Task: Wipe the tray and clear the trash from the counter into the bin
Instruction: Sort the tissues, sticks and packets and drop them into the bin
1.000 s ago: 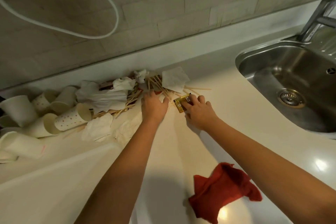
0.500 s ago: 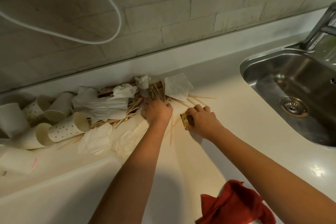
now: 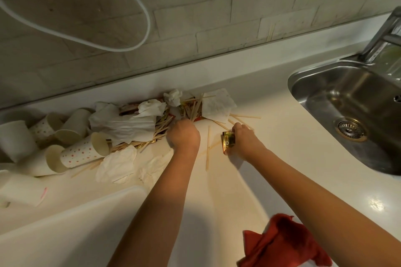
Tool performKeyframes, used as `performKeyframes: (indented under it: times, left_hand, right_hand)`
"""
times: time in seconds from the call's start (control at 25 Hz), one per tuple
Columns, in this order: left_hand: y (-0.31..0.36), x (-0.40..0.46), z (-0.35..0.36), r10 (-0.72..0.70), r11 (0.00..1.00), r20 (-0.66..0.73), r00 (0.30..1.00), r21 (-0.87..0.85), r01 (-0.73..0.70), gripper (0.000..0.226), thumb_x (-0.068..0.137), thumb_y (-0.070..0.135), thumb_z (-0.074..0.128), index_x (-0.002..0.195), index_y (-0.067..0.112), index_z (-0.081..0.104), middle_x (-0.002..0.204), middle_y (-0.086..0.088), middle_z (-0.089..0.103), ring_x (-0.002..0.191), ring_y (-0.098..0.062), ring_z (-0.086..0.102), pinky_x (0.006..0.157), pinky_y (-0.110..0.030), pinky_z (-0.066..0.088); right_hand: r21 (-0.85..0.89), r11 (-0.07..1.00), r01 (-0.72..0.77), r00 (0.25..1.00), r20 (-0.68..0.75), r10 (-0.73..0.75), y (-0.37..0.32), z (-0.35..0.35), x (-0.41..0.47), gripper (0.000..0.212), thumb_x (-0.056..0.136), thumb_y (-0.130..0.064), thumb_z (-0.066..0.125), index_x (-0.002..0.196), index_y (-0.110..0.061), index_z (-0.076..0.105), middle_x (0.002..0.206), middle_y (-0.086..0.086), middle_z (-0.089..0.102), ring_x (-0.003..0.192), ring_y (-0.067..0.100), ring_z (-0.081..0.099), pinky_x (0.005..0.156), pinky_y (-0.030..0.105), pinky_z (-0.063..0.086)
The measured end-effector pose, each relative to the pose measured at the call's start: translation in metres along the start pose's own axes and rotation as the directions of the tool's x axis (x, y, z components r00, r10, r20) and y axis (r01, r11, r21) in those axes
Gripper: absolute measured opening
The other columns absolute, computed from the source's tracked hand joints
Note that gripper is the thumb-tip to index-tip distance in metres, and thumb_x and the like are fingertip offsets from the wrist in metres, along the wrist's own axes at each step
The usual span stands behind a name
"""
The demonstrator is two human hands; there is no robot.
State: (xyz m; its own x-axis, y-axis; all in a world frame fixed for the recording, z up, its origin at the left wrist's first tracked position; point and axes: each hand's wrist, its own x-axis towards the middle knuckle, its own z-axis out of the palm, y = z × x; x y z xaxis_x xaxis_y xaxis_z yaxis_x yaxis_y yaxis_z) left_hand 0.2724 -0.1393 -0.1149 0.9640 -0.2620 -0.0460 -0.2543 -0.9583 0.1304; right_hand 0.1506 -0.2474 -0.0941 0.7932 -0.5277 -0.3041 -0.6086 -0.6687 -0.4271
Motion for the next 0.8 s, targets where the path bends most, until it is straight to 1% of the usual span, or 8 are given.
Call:
performKeyframes:
  times: [0.08,0.12,0.28,0.44,0.6,0.8]
  left_hand:
    - [0.001,-0.001,-0.002,0.004,1.000,0.007,1.000,-0.002,-0.004,0.019,0.083,0.016,0.052,0.096,0.010,0.065,0.097,-0.008,0.065,0.087,-0.024,0.064,0.061,-0.032,0.052]
    - [0.001,-0.002,-0.002,0.015,1.000,0.004,1.000,0.006,-0.015,0.020,0.083,0.016,0.052,0.097,0.010,0.064,0.099,-0.008,0.064,0.088,-0.025,0.063,0.061,-0.032,0.051]
    - [0.001,-0.002,-0.005,0.046,0.998,0.017,0.999,0.032,-0.047,0.027,0.085,0.016,0.048,0.109,0.009,0.059,0.115,-0.012,0.054,0.103,-0.028,0.055,0.069,-0.037,0.052]
    - [-0.001,-0.001,-0.005,0.051,0.997,0.020,0.998,0.064,-0.052,0.032,0.090,0.008,0.046,0.120,0.002,0.053,0.126,-0.018,0.048,0.111,-0.031,0.052,0.081,-0.039,0.053]
    - [-0.005,-0.003,-0.007,0.097,0.993,0.009,0.995,0.072,-0.097,0.028,0.092,0.001,0.043,0.119,0.002,0.051,0.119,-0.016,0.056,0.107,-0.029,0.058,0.082,-0.037,0.053]
    - [-0.011,-0.007,-0.012,0.096,0.995,-0.005,0.995,0.000,-0.096,0.031,0.093,-0.003,0.039,0.121,0.004,0.049,0.116,-0.015,0.060,0.106,-0.031,0.061,0.082,-0.041,0.054]
  right_hand:
    - [0.057,0.998,0.013,1.000,-0.018,-0.012,0.001,0.003,-0.003,0.062,0.070,-0.023,0.079,0.119,-0.010,0.043,0.120,0.009,0.048,0.107,0.026,0.051,0.087,0.036,0.046]
    - [0.071,0.997,0.018,1.000,-0.026,-0.016,0.001,0.004,-0.004,0.060,0.070,-0.022,0.078,0.118,-0.010,0.044,0.118,0.008,0.048,0.105,0.025,0.052,0.085,0.034,0.045]
    - [0.121,0.992,0.038,0.998,-0.057,-0.031,0.004,0.005,-0.008,0.053,0.072,-0.021,0.077,0.114,-0.010,0.046,0.113,0.007,0.050,0.100,0.023,0.052,0.078,0.030,0.042]
    - [0.164,0.985,0.052,0.996,-0.082,-0.039,0.007,0.005,-0.009,0.052,0.072,-0.019,0.078,0.112,-0.009,0.047,0.111,0.007,0.050,0.091,0.019,0.049,0.075,0.028,0.039]
    - [0.193,0.980,0.050,0.995,-0.094,-0.033,0.009,0.006,-0.009,0.053,0.070,-0.019,0.079,0.112,-0.010,0.048,0.110,0.007,0.051,0.089,0.017,0.046,0.076,0.027,0.039]
    - [0.206,0.976,0.066,0.993,-0.107,-0.045,0.011,0.008,-0.009,0.054,0.069,-0.020,0.079,0.112,-0.009,0.049,0.109,0.008,0.052,0.089,0.016,0.045,0.075,0.026,0.037]
